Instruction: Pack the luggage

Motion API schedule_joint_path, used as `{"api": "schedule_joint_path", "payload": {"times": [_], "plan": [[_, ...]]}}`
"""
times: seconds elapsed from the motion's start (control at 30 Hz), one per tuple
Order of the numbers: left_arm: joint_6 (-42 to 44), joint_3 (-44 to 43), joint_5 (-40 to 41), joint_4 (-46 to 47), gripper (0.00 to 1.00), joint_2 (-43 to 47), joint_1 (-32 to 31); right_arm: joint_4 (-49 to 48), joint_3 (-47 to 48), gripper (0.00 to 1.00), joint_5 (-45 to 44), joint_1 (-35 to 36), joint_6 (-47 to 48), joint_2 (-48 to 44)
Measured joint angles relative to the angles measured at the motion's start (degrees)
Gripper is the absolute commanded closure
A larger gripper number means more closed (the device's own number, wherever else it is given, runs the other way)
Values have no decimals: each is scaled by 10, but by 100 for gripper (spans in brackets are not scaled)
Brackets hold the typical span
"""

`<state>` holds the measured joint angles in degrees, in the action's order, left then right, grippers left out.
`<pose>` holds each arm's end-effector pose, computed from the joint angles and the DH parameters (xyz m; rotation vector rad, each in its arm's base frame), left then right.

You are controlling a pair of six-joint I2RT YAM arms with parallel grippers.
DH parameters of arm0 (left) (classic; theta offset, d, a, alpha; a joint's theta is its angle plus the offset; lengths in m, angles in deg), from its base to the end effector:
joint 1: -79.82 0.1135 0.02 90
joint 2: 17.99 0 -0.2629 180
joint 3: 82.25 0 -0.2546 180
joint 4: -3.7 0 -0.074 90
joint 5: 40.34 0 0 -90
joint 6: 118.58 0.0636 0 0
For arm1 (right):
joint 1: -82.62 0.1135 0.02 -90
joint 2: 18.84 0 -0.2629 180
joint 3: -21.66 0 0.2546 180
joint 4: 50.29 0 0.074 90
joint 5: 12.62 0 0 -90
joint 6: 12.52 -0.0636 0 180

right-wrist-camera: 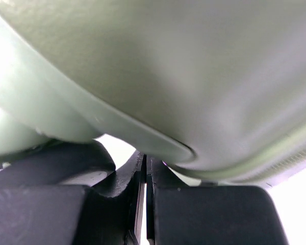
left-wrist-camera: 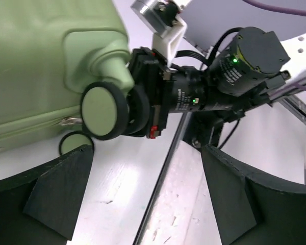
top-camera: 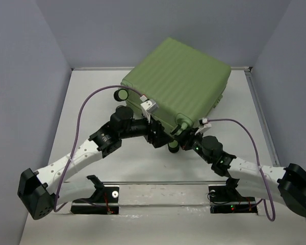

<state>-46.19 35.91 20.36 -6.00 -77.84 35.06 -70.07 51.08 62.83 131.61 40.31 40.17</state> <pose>0.1703 -0.2127 0.3323 0.8243 1.6575 -1.2201 0.1693 0.1703 0.1901 0.0071 1.8197 0.8718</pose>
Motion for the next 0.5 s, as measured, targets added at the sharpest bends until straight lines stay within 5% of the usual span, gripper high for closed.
{"api": "schedule_joint_path", "payload": {"times": [0.3,0.5], "plan": [[-40,-27,2,89,2,-151,-63,63,-39,93,-6,-3,-11,-117],[-77,-97,18,130,20,-259,-82,53,-69,93,-2,1,11,-156]]}}
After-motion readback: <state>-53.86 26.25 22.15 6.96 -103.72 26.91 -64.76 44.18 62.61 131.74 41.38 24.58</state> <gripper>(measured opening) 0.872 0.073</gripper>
